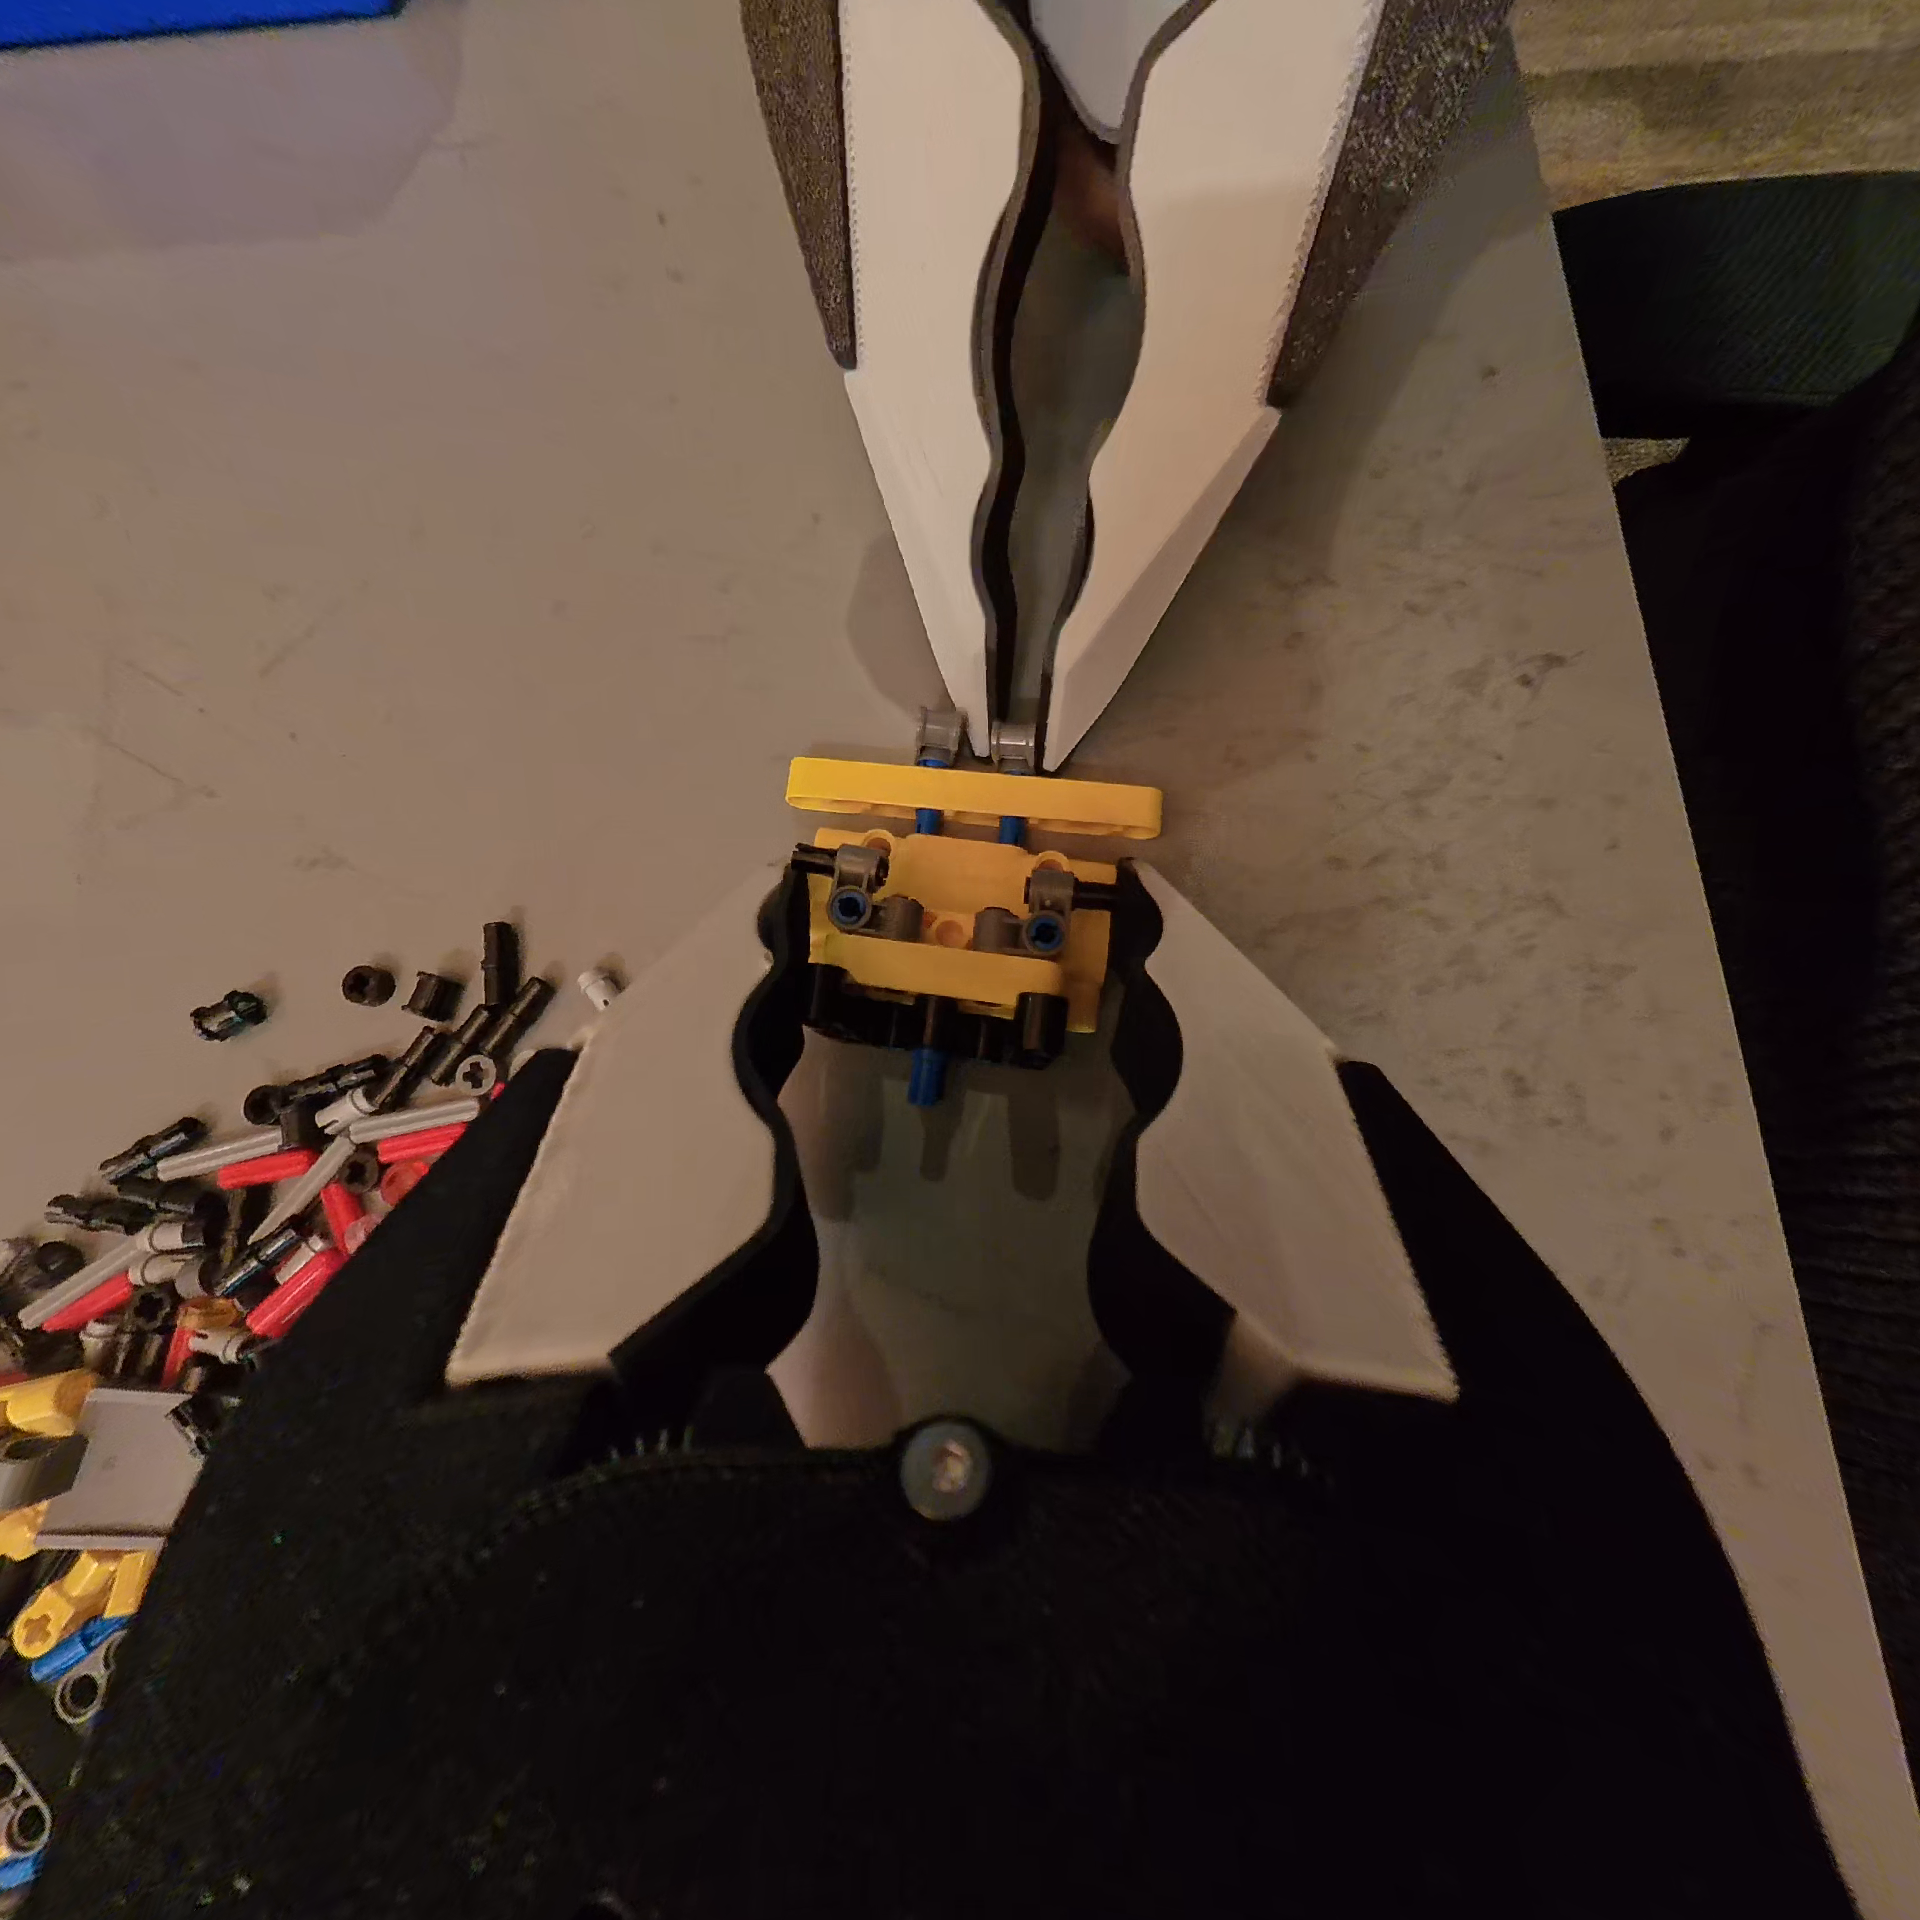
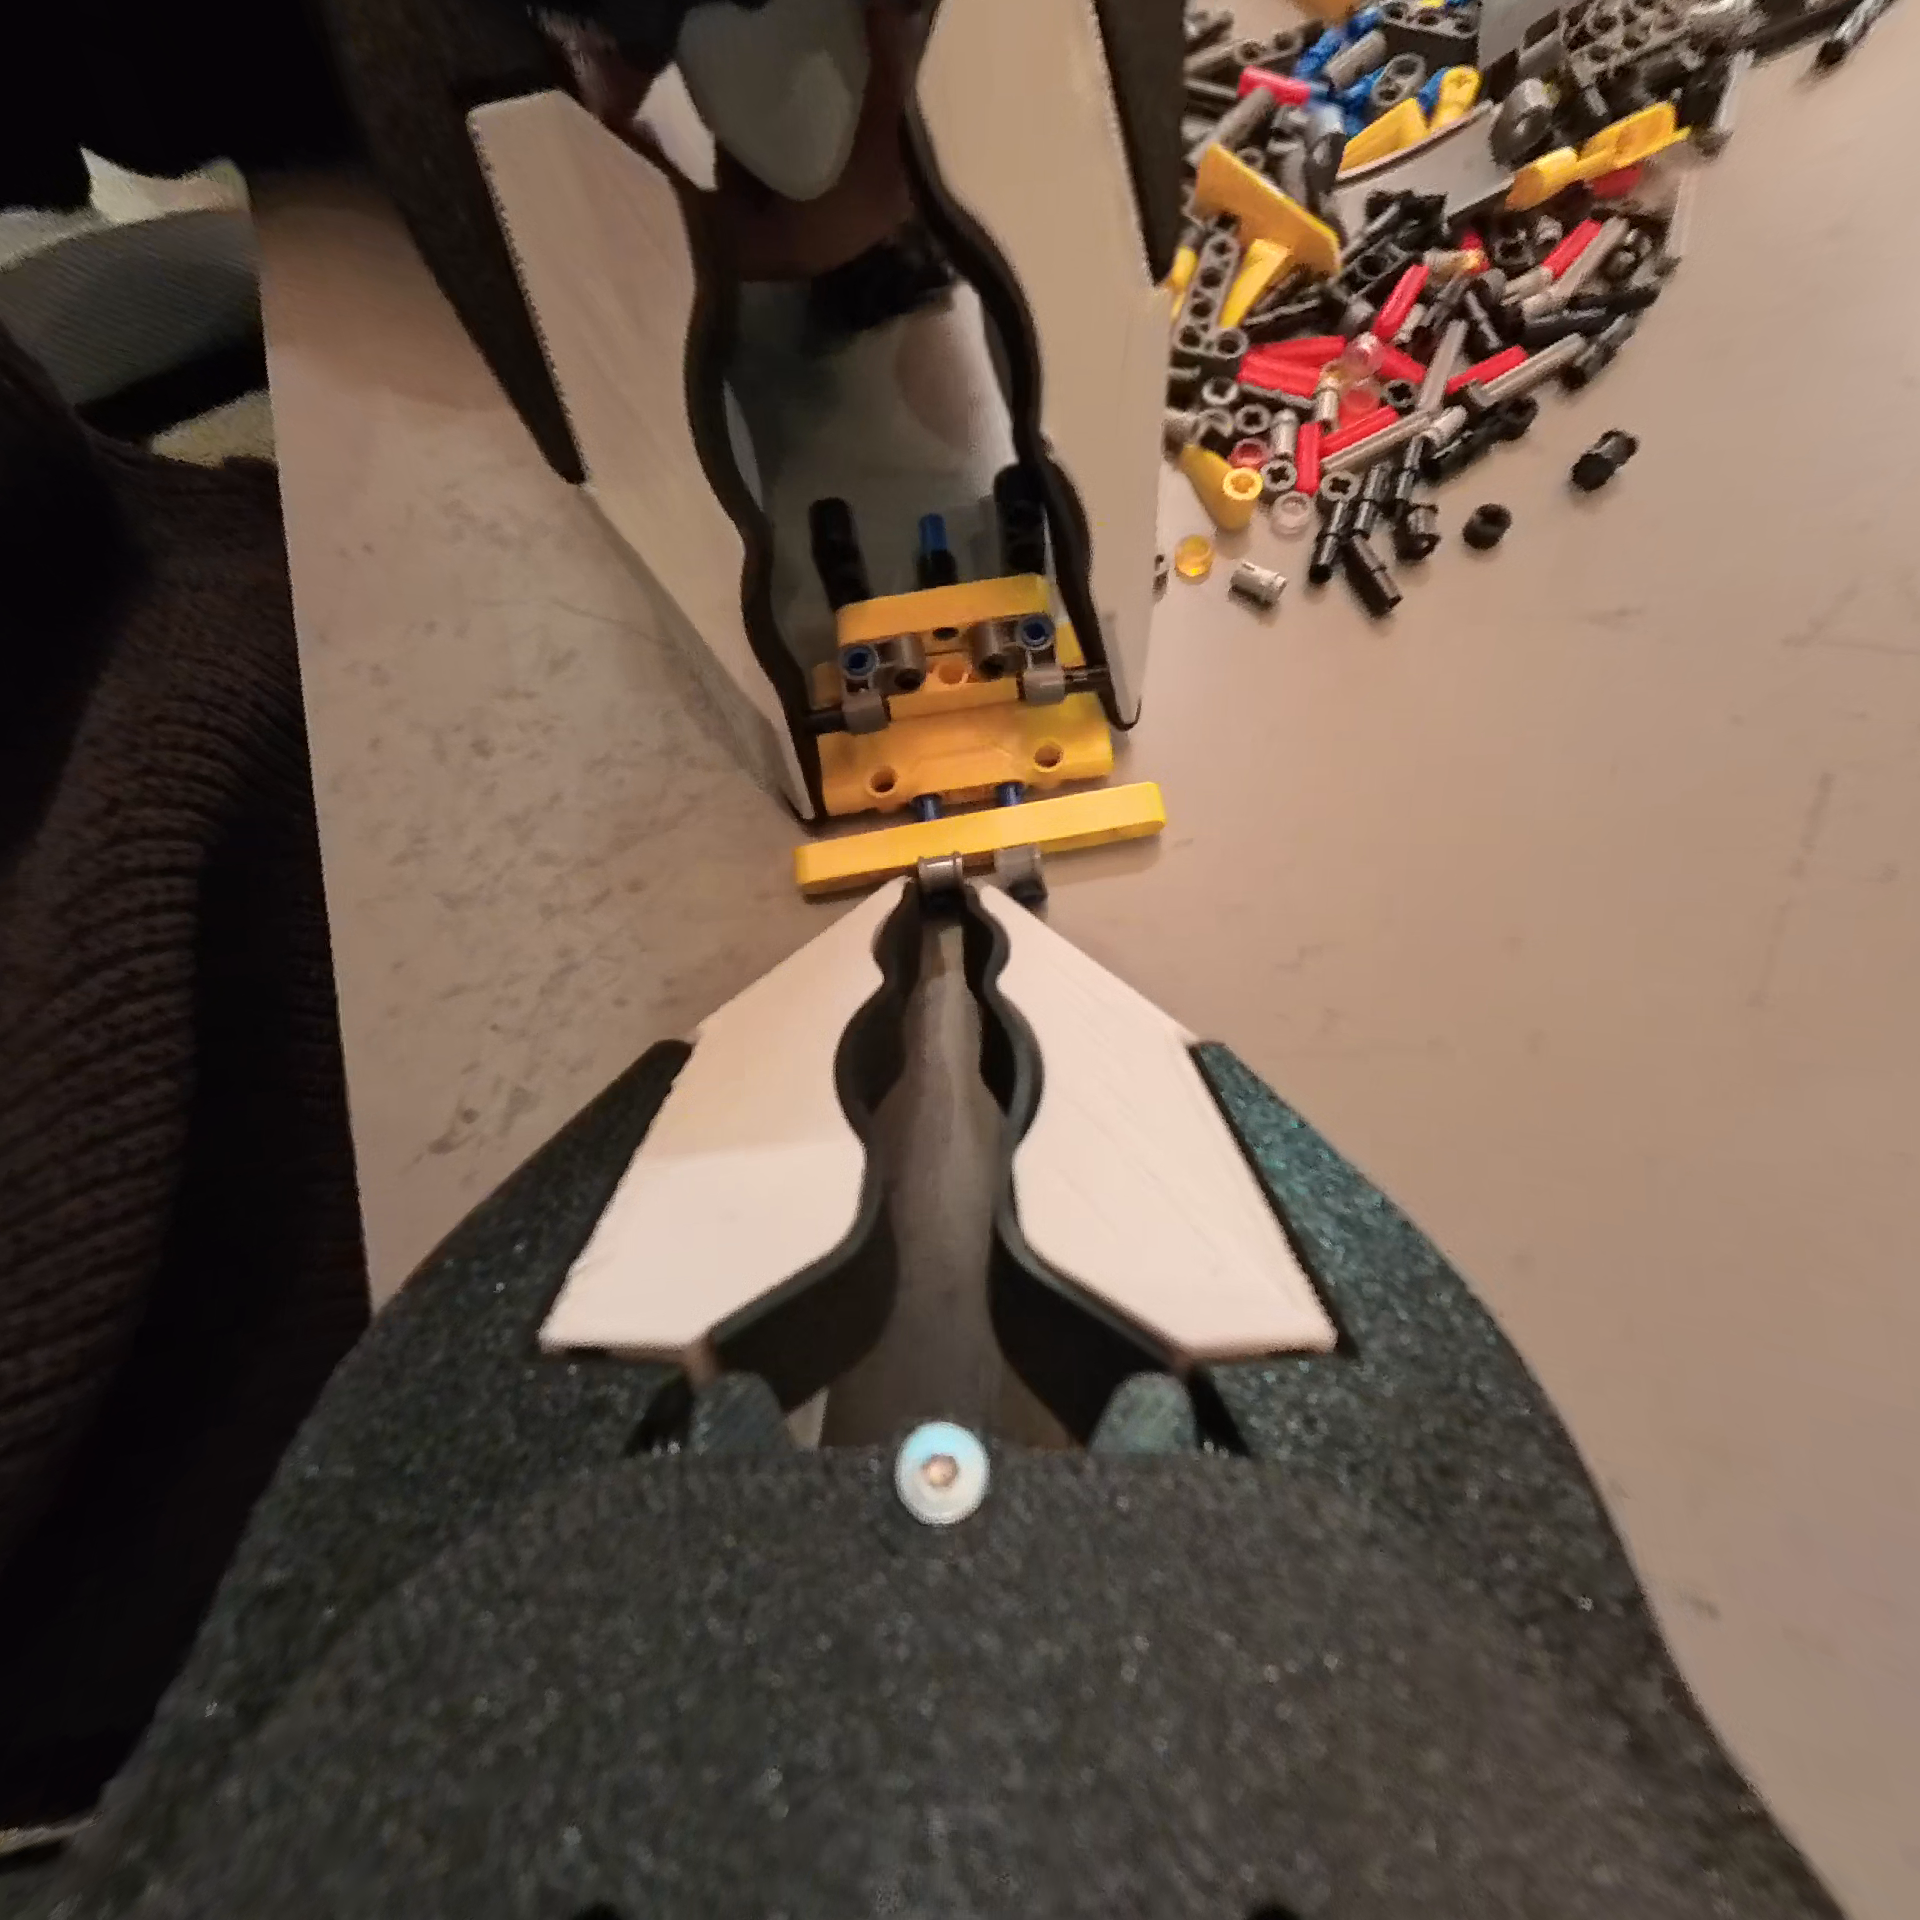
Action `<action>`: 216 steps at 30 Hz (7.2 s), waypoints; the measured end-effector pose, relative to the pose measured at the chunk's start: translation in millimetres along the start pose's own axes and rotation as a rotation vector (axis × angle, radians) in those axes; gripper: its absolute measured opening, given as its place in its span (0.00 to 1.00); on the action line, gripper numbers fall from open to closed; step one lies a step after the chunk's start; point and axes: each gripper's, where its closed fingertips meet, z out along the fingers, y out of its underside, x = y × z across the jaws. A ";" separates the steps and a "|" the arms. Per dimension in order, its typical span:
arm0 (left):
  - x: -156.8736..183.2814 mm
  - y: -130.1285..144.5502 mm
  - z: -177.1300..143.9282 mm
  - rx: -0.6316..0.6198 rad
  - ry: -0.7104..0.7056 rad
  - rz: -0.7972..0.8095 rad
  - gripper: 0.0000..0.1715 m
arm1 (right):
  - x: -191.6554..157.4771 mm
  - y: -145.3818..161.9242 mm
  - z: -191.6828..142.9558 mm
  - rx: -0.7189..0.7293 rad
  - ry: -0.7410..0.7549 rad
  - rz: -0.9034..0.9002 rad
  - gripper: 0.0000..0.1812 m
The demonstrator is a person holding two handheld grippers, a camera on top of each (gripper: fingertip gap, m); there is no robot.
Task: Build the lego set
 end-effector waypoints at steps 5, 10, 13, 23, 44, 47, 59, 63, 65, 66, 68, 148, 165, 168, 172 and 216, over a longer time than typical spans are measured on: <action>-1.0 0.7 -0.4 -0.001 -0.007 -0.012 0.33 | 0.9 -0.9 0.7 0.008 0.005 0.073 0.02; -1.0 1.1 -1.0 0.000 -0.005 -0.016 0.33 | 0.8 0.1 0.8 -0.003 0.031 0.025 0.03; -1.0 1.9 -1.4 -0.021 -0.005 -0.019 0.34 | 0.6 0.7 0.4 -0.002 0.035 0.025 0.03; 4.0 4.8 -3.6 -0.055 0.042 -0.050 0.52 | 0.1 0.8 0.4 0.002 0.028 -0.006 0.04; 0.7 9.1 -6.1 -0.014 0.044 -0.001 0.33 | -0.2 1.0 0.5 0.002 -0.038 -0.015 0.04; 0.8 8.8 -6.0 -0.013 0.040 -0.007 0.33 | -0.5 1.0 0.5 0.002 -0.049 -0.006 0.04; 0.9 8.1 -6.0 -0.009 0.031 -0.045 0.33 | 0.8 -0.7 1.8 -0.002 -0.075 -0.016 0.03; 0.8 8.2 -5.9 -0.009 0.024 -0.056 0.33 | 1.3 -1.6 2.3 0.002 -0.076 0.012 0.03; 0.7 8.4 -6.0 -0.009 0.019 -0.063 0.33 | 1.3 -2.0 2.7 0.005 -0.056 0.021 0.03; 0.7 8.4 -6.0 -0.009 0.018 -0.066 0.33 | 1.3 -2.1 2.8 0.006 -0.045 0.026 0.03; 0.7 8.4 -6.0 -0.009 0.016 -0.069 0.33 | 1.3 -2.3 2.8 0.008 -0.027 0.035 0.03; -0.8 9.3 -6.0 -0.007 -0.008 -0.107 0.33 | 17.8 -4.7 2.7 0.010 -0.033 0.032 0.03; -0.9 9.1 -6.0 -0.005 -0.012 -0.121 0.33 | 18.2 -5.1 3.4 0.015 -0.031 0.071 0.04; -1.0 9.8 -6.3 -0.007 0.004 -0.116 0.33 | 17.4 -4.2 2.5 0.012 -0.037 0.050 0.04; -1.5 10.4 -6.5 -0.011 0.006 -0.087 0.33 | 9.9 -0.3 -5.5 0.022 -0.070 0.000 0.21; 1.3 35.4 -38.5 -0.096 -0.460 -0.338 0.52 | -31.8 6.5 -26.7 0.086 0.011 -0.150 0.23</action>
